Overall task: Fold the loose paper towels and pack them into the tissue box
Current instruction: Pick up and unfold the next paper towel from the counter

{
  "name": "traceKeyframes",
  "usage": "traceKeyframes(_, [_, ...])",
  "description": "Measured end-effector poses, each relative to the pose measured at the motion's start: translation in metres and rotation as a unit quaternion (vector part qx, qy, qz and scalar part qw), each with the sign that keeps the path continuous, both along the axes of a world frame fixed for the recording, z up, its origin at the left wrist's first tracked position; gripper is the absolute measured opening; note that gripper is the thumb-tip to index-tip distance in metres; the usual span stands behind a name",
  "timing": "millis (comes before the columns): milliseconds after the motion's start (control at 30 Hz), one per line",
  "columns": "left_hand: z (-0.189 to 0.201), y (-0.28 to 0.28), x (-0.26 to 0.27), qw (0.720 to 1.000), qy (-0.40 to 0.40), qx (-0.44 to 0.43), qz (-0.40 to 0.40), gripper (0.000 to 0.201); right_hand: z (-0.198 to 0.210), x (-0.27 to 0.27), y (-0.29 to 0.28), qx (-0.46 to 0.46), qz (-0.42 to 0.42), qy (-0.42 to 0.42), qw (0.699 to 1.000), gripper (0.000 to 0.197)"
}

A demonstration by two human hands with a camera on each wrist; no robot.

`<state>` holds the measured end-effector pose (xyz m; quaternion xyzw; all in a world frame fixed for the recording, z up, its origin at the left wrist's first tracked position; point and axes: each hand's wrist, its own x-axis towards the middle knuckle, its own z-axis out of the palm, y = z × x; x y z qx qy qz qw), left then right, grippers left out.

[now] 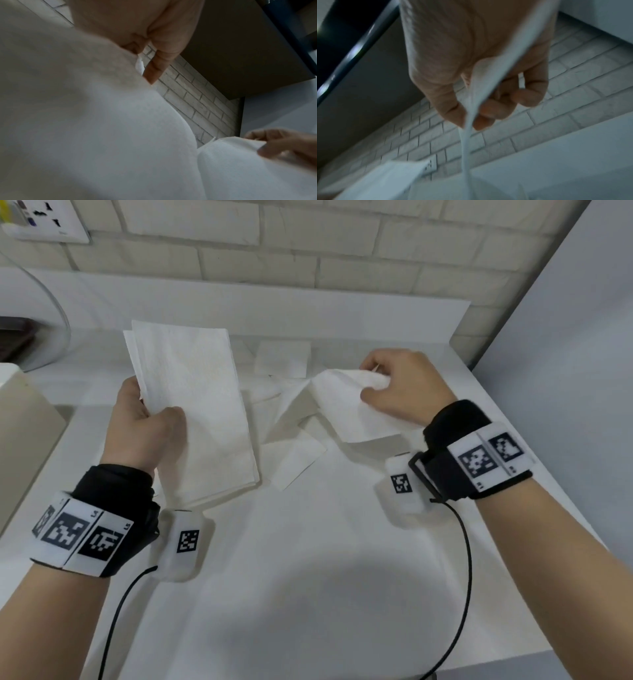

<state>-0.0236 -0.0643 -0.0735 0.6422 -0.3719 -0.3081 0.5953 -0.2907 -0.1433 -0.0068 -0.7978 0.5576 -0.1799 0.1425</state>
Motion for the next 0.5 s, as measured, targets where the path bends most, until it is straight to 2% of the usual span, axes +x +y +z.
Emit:
traceKeyframes(167, [0.001,0.003,-0.001,0.999,-0.014,-0.031,-0.007,0.075,0.027,-0.003,0.001,0.039,0.032,-0.201,0.978,0.024])
traceKeyframes(267, [0.003,0.005,0.001,0.997,-0.048,-0.053,-0.022,0.081,0.035,-0.008,0.002,0.081,0.071,-0.234,0.966,0.033])
traceKeyframes(333, [0.003,0.003,0.001,0.994,-0.088,-0.061,-0.036,0.077,0.040,-0.009,0.003,0.121,0.109,-0.239,0.957,0.036])
traceKeyframes(400, [0.004,0.000,-0.002,0.991,-0.115,-0.054,-0.048,0.064,0.043,-0.007,0.003,0.147,0.148,-0.256,0.944,0.034])
traceKeyframes(500, [0.010,-0.004,-0.010,0.985,-0.160,-0.041,-0.053,0.046,0.046,0.002,0.002,0.154,0.194,-0.268,0.931,0.020])
